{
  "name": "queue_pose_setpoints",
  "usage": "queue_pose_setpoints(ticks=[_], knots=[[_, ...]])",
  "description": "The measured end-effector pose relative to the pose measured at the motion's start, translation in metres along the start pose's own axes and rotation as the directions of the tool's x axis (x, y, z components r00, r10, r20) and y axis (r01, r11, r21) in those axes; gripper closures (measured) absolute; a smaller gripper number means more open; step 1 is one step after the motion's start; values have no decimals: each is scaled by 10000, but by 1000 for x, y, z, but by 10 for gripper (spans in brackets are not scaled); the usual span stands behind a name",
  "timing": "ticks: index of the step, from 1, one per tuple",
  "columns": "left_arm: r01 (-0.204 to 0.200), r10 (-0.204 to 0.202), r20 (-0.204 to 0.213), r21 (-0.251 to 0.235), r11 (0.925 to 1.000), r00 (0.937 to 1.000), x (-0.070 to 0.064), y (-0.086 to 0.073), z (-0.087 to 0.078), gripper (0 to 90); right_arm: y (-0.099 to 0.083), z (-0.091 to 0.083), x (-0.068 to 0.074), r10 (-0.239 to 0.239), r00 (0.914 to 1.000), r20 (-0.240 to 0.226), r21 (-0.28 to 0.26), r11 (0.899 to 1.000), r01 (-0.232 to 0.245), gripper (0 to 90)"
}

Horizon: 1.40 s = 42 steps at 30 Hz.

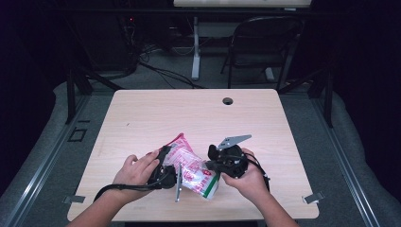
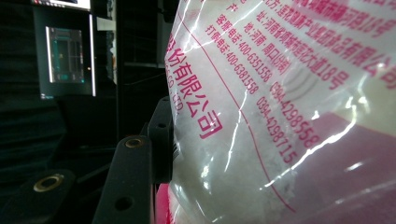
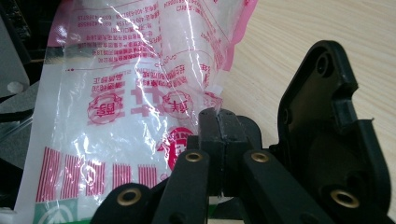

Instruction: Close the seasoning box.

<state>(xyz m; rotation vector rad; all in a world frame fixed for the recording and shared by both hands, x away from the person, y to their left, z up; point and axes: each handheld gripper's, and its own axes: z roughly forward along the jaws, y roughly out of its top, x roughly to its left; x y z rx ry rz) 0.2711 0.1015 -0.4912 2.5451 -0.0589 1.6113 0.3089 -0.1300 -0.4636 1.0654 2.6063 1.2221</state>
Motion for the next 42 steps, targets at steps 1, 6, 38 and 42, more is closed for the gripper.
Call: queue_pose_setpoints(ticks=[1, 6, 38, 42], knots=[[0, 0, 0, 0, 10000, 10000, 0, 0, 0, 588, 0, 0, 0, 0, 10000, 0, 0, 10000, 0, 900], [-98, 98, -20, -22, 9999, 9999, -1, 1, 0, 588, -1, 2, 0, -3, 10000, 51, 77, 10000, 3, 900], [-1040, 1045, -440, 151, 9945, 9935, 0, 7, 0, 591, -3, 5, -2, 58, 9998, 174, 43, 10000, -59, 900], [-1074, 1081, -476, 160, 9941, 9930, 0, 7, 0, 591, -3, 5, -2, 40, 9998, 182, 14, 10000, -40, 900]])
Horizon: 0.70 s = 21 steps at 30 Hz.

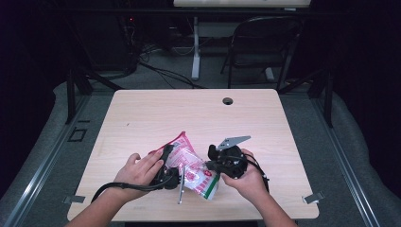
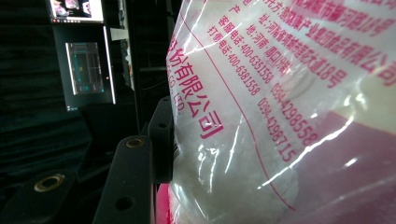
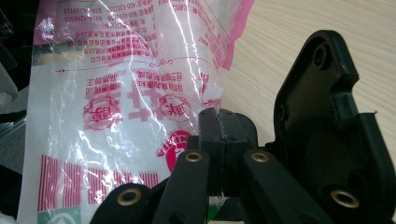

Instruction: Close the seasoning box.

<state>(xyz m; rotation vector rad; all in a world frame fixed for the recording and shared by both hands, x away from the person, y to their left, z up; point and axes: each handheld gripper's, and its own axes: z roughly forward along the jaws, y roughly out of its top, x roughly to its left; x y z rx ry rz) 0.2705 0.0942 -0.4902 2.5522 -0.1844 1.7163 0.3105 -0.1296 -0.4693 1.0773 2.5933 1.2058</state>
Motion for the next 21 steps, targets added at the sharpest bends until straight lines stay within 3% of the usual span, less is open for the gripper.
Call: queue_pose_setpoints(ticks=[21], knots=[[-532, 533, -214, 52, 9986, 9983, 3, 3, -2, 593, 0, 1, 2, -75, 9999, 149, 22, 10000, 75, 900]])
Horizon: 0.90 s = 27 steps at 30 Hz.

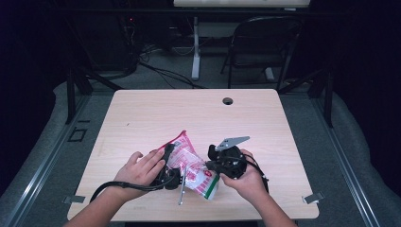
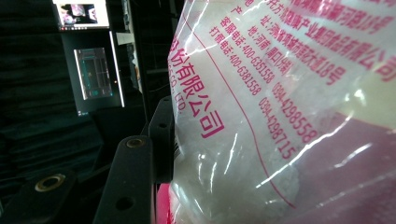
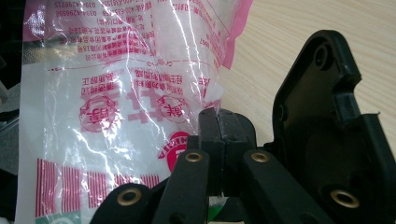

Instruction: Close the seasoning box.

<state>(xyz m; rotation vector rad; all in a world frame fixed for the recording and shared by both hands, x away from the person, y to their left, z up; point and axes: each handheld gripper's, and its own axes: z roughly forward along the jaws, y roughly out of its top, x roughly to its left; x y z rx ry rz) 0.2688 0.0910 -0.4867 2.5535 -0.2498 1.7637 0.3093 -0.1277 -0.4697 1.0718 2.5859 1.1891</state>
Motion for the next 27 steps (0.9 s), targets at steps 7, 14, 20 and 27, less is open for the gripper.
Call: queue_pose_setpoints(ticks=[7, 14, 20, 27], knots=[[-186, 186, -85, 11, 9998, 9998, 1, 1, -1, 596, 0, 0, 0, -13, 10000, 23, -10, 10000, 14, 900], [-355, 356, -90, 55, 9994, 9993, 2, 1, -2, 598, 0, 0, 0, -1, 10000, 35, -35, 10000, 1, 900], [-403, 403, -46, 54, 9992, 9992, 3, 2, -2, 599, 0, 0, 0, -6, 10000, 40, -6, 10000, 6, 900], [-569, 567, 156, 90, 9983, 9983, 5, 3, -2, 601, 0, 0, 0, 23, 10000, 46, -27, 10000, -23, 900]])
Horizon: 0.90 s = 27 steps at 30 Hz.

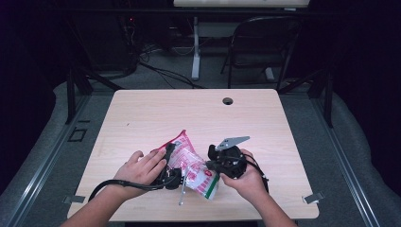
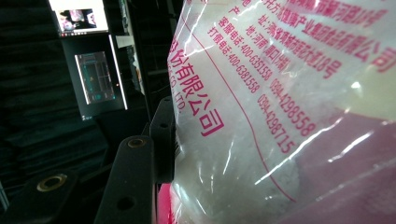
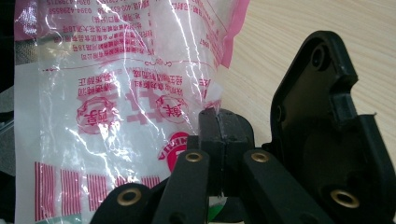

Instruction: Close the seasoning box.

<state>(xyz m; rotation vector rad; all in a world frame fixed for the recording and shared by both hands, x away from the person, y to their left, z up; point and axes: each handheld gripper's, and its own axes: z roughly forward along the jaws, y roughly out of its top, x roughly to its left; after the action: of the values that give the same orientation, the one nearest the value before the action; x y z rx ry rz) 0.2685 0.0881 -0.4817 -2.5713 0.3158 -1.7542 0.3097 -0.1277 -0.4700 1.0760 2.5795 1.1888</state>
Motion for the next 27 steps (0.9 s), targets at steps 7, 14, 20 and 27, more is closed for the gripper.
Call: queue_pose_setpoints(ticks=[7, 14, 20, 27], knots=[[-141, 141, 150, -2, 9999, 9998, 2, 0, 0, 603, 0, 1, 0, -17, 10000, 11, 49, 10000, 17, 900], [-449, 449, 152, 34, 9990, 9989, 4, 2, -1, 607, 0, 1, -1, 3, 10000, 36, 84, 10000, -3, 900], [-641, 638, 186, 115, 9979, 9978, 6, 4, -1, 608, -1, 1, -1, 40, 10000, 48, 48, 10000, -40, 900], [-815, 813, 116, 190, 9965, 9966, 8, 6, -2, 608, -1, 1, -1, 67, 10000, 62, 34, 10000, -67, 900]])
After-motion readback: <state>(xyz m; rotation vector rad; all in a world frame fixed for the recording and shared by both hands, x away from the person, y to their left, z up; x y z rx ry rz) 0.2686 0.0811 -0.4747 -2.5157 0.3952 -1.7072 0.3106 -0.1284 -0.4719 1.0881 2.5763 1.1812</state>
